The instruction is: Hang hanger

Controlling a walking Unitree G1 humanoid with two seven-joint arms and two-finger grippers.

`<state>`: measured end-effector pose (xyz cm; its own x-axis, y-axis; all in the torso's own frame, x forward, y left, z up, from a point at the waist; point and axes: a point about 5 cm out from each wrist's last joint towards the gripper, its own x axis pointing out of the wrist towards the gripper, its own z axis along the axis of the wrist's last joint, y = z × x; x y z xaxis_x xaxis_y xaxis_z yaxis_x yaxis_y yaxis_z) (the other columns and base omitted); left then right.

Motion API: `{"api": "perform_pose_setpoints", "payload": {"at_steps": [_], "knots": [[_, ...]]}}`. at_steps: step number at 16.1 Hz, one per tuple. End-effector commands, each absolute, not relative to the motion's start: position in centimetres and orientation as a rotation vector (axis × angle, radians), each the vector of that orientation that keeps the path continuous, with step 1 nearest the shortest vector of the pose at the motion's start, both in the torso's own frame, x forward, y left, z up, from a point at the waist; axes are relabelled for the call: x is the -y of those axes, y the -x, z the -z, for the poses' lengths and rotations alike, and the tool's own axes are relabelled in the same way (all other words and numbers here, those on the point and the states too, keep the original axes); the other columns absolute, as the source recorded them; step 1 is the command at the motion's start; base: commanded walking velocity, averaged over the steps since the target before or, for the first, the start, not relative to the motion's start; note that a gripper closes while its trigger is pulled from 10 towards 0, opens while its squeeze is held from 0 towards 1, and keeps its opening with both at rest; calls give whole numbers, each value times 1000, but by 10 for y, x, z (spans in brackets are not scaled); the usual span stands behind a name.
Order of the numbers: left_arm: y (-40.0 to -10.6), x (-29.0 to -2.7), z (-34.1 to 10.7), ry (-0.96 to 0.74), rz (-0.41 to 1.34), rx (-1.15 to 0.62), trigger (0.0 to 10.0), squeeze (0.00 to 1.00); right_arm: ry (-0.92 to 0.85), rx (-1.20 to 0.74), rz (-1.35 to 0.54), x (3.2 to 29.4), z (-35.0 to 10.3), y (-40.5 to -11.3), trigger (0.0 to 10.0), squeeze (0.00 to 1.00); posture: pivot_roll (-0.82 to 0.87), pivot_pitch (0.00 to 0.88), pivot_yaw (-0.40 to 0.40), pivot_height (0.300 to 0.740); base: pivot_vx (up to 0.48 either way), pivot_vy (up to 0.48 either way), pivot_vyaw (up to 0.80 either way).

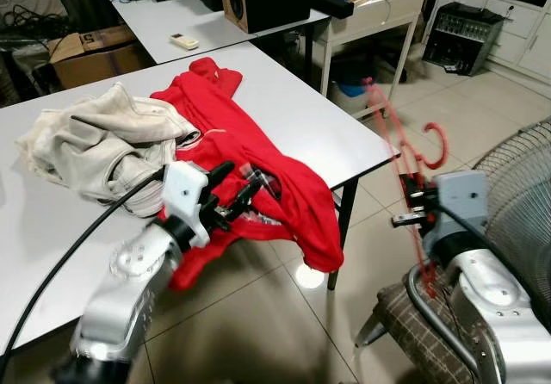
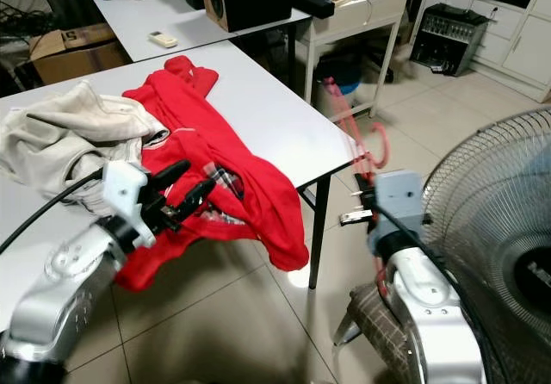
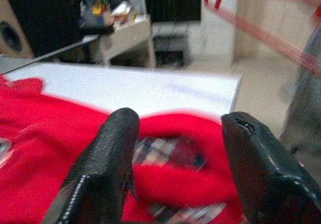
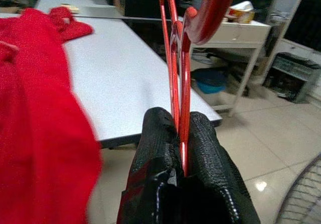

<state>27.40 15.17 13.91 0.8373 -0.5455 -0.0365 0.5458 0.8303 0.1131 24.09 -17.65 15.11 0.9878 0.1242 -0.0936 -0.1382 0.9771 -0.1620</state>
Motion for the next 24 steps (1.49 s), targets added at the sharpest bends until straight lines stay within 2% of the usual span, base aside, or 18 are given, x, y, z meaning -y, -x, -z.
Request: {"api": "perform_pose_setpoints", "payload": {"at_steps": [1,2,3,6,8,10,11,12,13,14,17,18,19,21,22,23,24], "knots": [[-280,-155,-136,-184,556,-25,10000,1000,161,-67,-145,175,-154,-241,10000,0,-196,46,74,740,0,0,0],[-283,-156,-135,-220,554,-30,10000,435,153,-69,-143,175,-154,-240,10000,0,-197,45,75,740,0,0,0],[-285,-156,-134,-243,559,-33,10000,0,147,-71,-143,176,-153,-240,10000,0,-198,44,76,740,0,0,0],[-292,-160,-118,-384,645,-146,10000,0,156,-76,-166,168,-151,-239,10000,0,-198,38,95,740,0,0,0],[-303,-177,-116,-458,512,-177,10000,0,152,-73,-158,168,-150,-239,10000,0,-193,31,110,740,0,0,0],[-309,-184,-112,-506,484,-208,10000,0,152,-74,-158,168,-148,-240,10000,0,-195,21,111,740,0,0,0],[-310,-187,-111,-514,470,-220,8471,0,153,-74,-160,168,-148,-240,10000,0,-194,20,110,740,0,0,0],[-313,-192,-110,-512,439,-227,3686,0,155,-72,-162,168,-148,-241,10000,0,-194,17,106,740,0,0,0],[-315,-193,-110,-494,429,-224,1529,0,155,-70,-165,168,-149,-242,10000,0,-192,15,103,740,0,0,0],[-315,-191,-110,-466,444,-221,0,0,156,-68,-172,167,-149,-243,10000,0,-191,14,97,740,0,0,0],[-313,-182,-110,-413,520,-207,0,0,164,-67,-188,166,-149,-245,10000,0,-190,15,89,740,0,0,0],[-310,-177,-112,-390,559,-193,784,0,165,-67,-190,166,-149,-246,10000,0,-191,16,87,740,0,0,0],[-310,-175,-112,-381,573,-190,2235,0,168,-68,-191,167,-149,-246,10000,0,-191,16,87,740,0,0,0],[-311,-174,-111,-382,582,-201,3294,0,171,-68,-192,167,-150,-246,10000,0,-196,20,86,740,0,0,0],[-311,-176,-105,-414,589,-230,4902,0,173,-68,-192,168,-150,-246,10000,0,-199,20,87,740,0,0,0],[-310,-177,-104,-423,591,-239,4902,0,174,-67,-192,168,-150,-246,10000,0,-199,20,87,740,0,0,0],[-311,-180,-100,-457,570,-258,9843,0,176,-67,-193,168,-150,-247,10000,0,-200,19,87,740,0,0,0]]}}
